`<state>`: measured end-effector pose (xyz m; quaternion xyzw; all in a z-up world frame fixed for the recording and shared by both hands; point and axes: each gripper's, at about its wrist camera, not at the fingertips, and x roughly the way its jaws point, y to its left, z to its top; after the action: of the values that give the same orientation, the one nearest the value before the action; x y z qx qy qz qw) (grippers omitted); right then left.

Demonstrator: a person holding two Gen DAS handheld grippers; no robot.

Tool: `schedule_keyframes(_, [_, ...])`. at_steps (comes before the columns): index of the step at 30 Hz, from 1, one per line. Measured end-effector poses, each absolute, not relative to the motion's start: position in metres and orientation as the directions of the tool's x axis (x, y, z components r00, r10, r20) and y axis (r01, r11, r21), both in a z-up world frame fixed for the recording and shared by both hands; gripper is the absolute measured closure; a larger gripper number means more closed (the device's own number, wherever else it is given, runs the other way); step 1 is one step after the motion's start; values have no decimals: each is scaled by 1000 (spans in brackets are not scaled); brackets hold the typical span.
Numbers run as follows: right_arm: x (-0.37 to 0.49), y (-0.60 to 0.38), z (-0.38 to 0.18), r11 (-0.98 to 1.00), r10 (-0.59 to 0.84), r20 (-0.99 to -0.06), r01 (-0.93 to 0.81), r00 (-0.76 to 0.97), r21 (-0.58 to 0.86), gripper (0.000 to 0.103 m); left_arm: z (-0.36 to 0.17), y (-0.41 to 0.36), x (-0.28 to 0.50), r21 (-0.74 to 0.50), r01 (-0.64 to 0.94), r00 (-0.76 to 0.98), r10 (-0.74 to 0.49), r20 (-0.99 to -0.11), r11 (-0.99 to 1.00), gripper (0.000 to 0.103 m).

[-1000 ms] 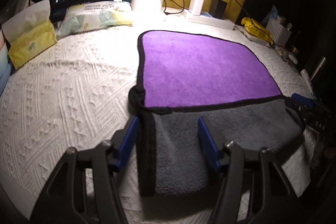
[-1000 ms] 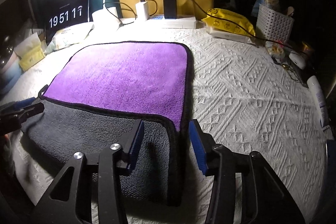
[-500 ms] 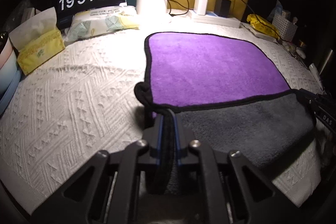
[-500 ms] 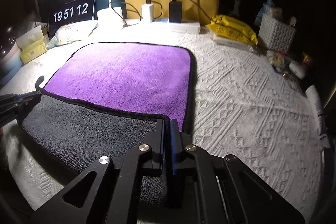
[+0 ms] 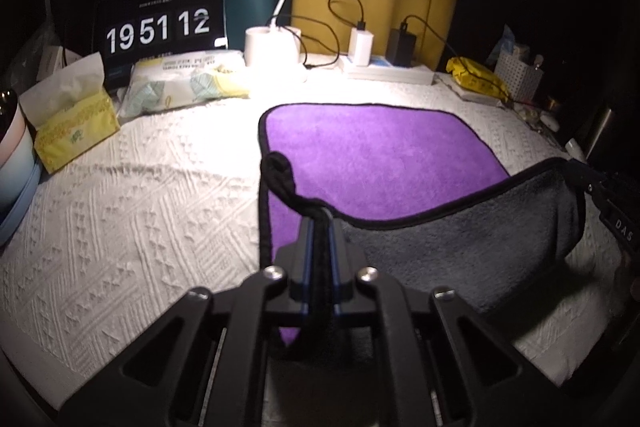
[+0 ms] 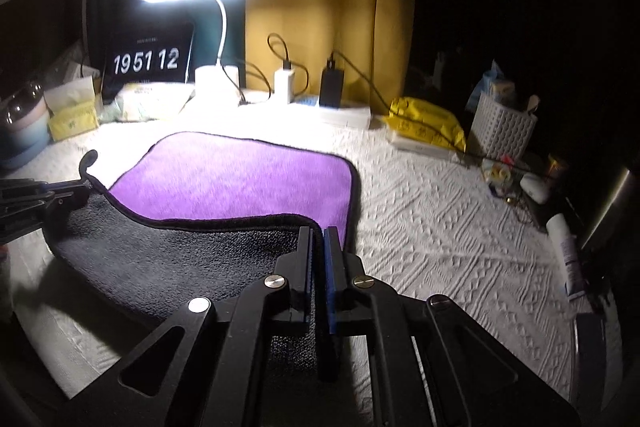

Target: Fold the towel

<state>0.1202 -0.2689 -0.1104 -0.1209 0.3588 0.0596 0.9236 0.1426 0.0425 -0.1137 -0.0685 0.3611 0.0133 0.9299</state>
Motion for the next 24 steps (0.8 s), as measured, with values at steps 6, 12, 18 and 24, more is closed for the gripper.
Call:
schedule_keyframes(6, [128,-273,-100,970,29,-663,-182,748,-163,97,-97,50,149,-132,-69,769,-32,-639,989,96])
schedule_keyframes(12, [147,-278,-96,975,30,-658,-167,752,-147,97,-85,56,163,-141,-57,794,-41,-606,988,96])
schedule_keyframes(18, [169,-281,-93,972,24,-650,-168,759,-161,97,-76,62,182,-159,-48,814,-54,-578,986,96])
schedule_keyframes(24, [192,-281,-94,969,31,-650,-183,759,-167,97,-69,65,200,-146,-47,832,-42,-553,988,96])
